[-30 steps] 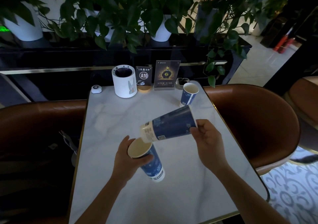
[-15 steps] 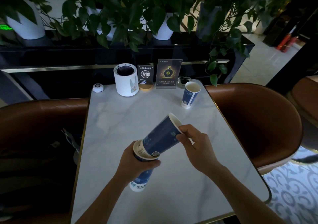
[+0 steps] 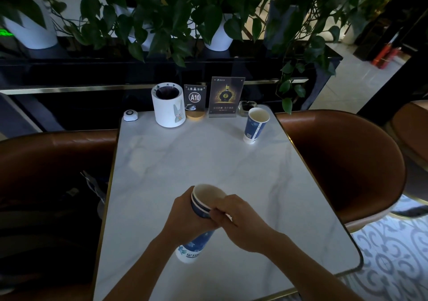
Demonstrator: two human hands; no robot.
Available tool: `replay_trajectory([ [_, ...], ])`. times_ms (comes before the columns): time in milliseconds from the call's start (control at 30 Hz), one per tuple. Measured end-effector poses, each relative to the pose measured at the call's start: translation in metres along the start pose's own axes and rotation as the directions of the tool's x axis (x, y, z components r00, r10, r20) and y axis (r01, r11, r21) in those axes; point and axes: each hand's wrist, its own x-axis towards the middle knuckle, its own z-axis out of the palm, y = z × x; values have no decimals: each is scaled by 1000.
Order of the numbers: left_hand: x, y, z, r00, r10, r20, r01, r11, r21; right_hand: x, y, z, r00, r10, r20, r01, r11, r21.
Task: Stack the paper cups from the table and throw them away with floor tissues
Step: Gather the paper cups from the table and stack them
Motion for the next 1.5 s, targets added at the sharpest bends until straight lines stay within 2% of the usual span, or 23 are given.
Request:
replay_trajectory([
  [167, -1, -4, 2, 999, 36, 28, -37, 999, 29, -5, -3, 11, 999, -12, 32, 13, 999, -32],
  [367, -1, -3, 3, 997, 69, 31, -72, 995, 74, -10, -2, 16, 999, 42, 7, -42, 999, -17],
  [633, 1, -1, 4, 996, 87, 12, -87, 995, 47, -8, -6, 11, 999, 45, -10, -46, 997, -58],
  [900, 3, 0, 3, 994, 108, -9, -108, 994, 37, -11, 3, 14, 998, 57, -36, -55, 998, 33],
  [1067, 11, -5, 5, 998, 66, -17, -65, 996, 66, -8, 15, 11, 994, 54, -94, -52, 998, 19],
  [1300, 25, -9, 12, 998, 52, -38, -49, 996, 71, 1, 33, 4, 995, 96, -30, -94, 993, 76],
  [1500, 41, -12, 10, 995, 30, -95, -26, 999, 44, 16, 59, -19, 987, 99, -123, -85, 990, 110],
])
